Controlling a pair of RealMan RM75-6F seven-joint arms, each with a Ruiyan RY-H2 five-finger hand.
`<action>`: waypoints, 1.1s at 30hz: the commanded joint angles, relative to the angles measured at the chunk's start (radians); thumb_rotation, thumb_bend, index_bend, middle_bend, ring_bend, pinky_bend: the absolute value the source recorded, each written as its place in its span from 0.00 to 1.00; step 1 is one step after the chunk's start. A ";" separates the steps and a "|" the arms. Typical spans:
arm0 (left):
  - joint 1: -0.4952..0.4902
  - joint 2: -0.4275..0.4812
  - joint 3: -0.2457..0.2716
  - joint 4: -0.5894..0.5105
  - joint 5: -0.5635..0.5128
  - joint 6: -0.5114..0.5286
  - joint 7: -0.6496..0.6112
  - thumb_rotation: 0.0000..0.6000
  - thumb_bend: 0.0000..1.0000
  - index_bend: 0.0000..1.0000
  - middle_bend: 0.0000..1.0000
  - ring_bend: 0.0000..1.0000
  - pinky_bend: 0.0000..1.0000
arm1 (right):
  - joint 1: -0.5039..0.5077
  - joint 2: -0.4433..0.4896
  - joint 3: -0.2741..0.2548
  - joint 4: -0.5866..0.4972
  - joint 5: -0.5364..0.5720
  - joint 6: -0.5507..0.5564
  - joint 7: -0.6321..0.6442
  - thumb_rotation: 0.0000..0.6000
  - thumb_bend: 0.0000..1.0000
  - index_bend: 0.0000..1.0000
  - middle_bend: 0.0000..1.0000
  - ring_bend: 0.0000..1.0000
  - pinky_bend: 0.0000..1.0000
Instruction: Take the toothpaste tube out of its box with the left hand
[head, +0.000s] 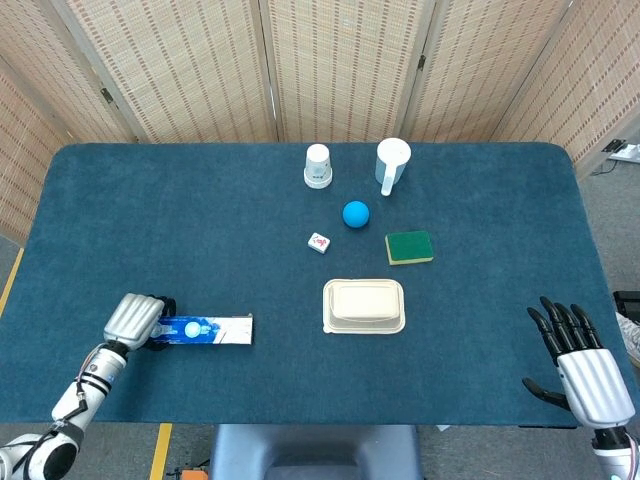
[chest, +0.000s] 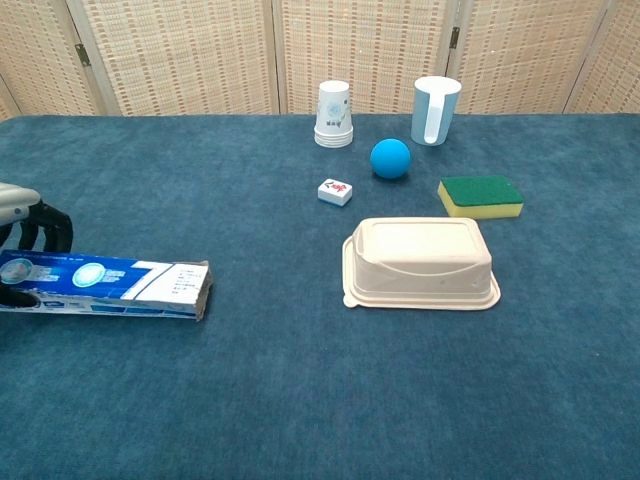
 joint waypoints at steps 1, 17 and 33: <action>-0.005 0.053 0.025 0.018 0.055 -0.019 -0.027 1.00 0.29 0.50 0.55 0.53 0.63 | 0.001 -0.002 0.001 -0.001 0.002 -0.004 -0.006 1.00 0.13 0.00 0.00 0.00 0.00; -0.082 0.049 0.169 0.518 0.556 0.121 -0.590 1.00 0.28 0.48 0.55 0.45 0.55 | 0.025 -0.031 0.020 -0.024 0.066 -0.079 -0.099 1.00 0.13 0.00 0.00 0.00 0.00; -0.168 0.340 0.112 0.300 0.561 0.126 -0.325 1.00 0.24 0.48 0.55 0.43 0.53 | 0.030 -0.052 0.020 -0.037 0.076 -0.088 -0.163 1.00 0.13 0.00 0.00 0.00 0.00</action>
